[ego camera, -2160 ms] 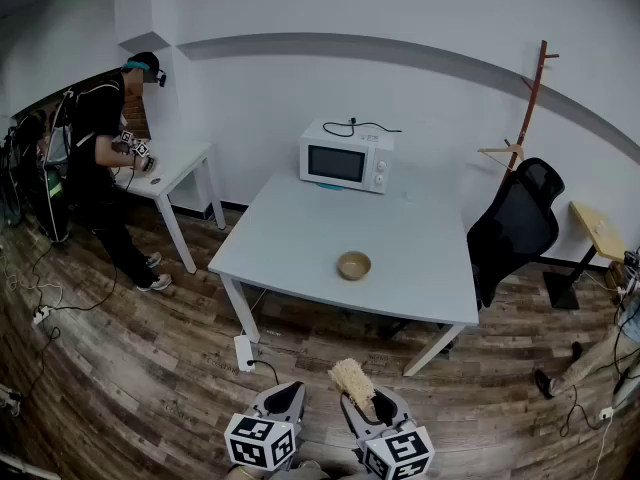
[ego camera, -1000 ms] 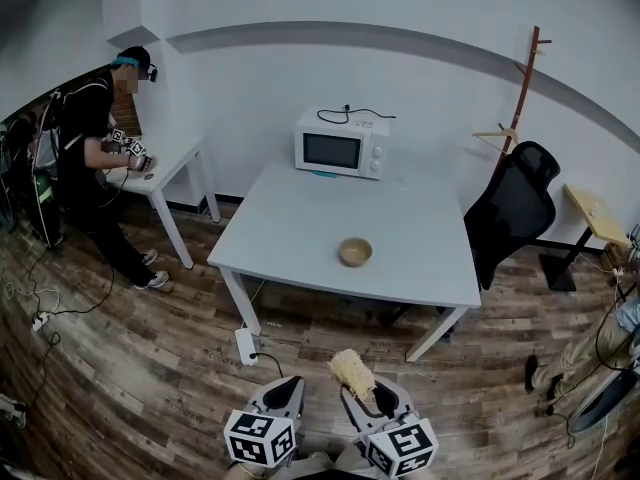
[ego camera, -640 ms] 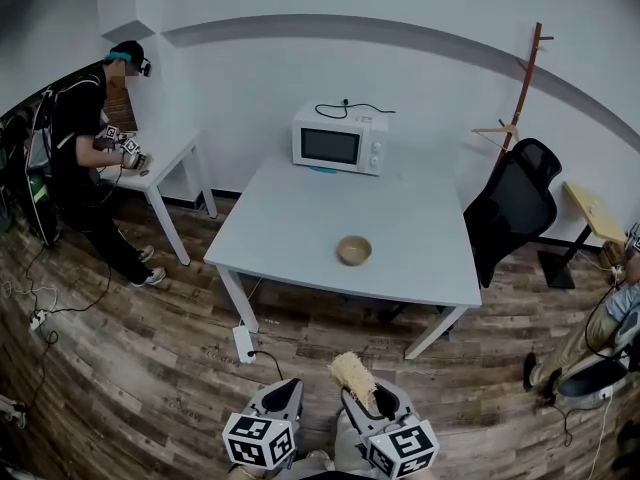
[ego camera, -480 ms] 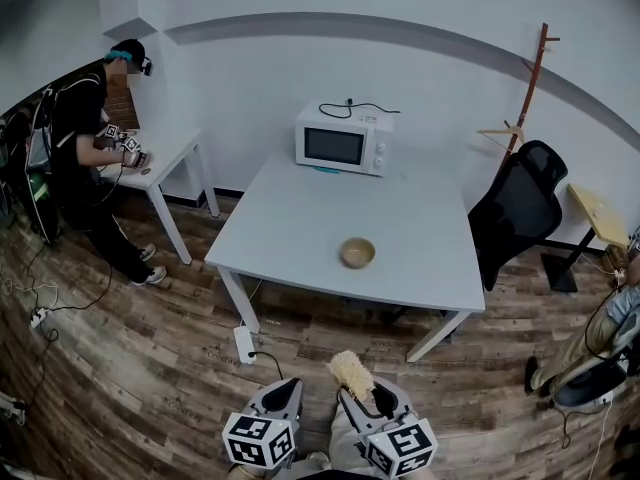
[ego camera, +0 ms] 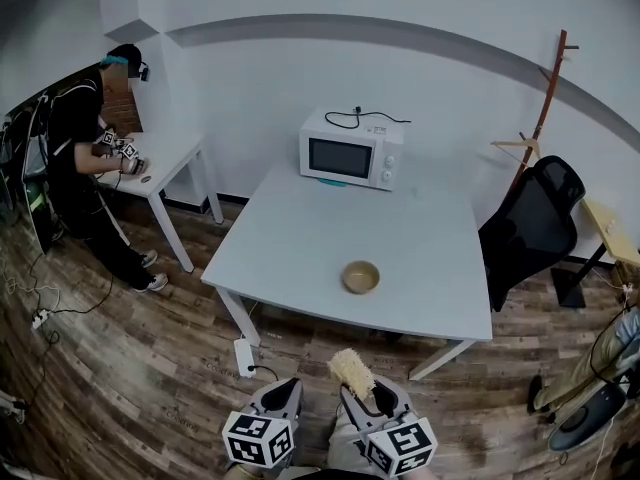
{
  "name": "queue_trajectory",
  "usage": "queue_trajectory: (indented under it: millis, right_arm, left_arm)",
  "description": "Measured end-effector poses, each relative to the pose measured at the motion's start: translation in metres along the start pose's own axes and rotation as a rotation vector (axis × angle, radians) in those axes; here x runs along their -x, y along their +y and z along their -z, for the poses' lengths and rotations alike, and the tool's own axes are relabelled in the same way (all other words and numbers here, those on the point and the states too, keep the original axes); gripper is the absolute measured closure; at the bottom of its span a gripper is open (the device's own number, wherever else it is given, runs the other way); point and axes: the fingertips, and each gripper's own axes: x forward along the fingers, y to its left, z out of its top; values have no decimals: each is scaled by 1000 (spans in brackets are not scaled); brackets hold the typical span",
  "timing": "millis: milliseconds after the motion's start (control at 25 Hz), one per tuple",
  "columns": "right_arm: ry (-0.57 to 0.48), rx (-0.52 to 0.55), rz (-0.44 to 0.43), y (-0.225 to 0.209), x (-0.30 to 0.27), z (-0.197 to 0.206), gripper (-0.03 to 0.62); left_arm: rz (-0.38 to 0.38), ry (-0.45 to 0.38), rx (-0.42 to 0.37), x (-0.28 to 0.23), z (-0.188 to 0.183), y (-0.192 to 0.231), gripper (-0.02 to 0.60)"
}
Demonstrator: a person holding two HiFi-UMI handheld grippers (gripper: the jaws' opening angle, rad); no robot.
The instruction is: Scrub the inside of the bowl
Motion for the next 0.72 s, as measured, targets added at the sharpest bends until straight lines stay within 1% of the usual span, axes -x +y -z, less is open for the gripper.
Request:
queue_trajectory:
  millis: [120,320,520,720]
  right_arm:
    - [-9,7,-16,-21,-17,-15,408]
    - [7,16,-58,-52,-46,-40,408]
    - [-9,38,-74,-95,-75,-54,408]
    - [0,39,-92,-134,-99,-64,408]
  left_arm:
    - [-21,0,3,-20,-14,4,563]
    - [-61,-11,27,-57,-38,12,563]
    - [-96,-16,43,-98,-57,20,563]
    - [-122,-24,49,-138,-75,24,563]
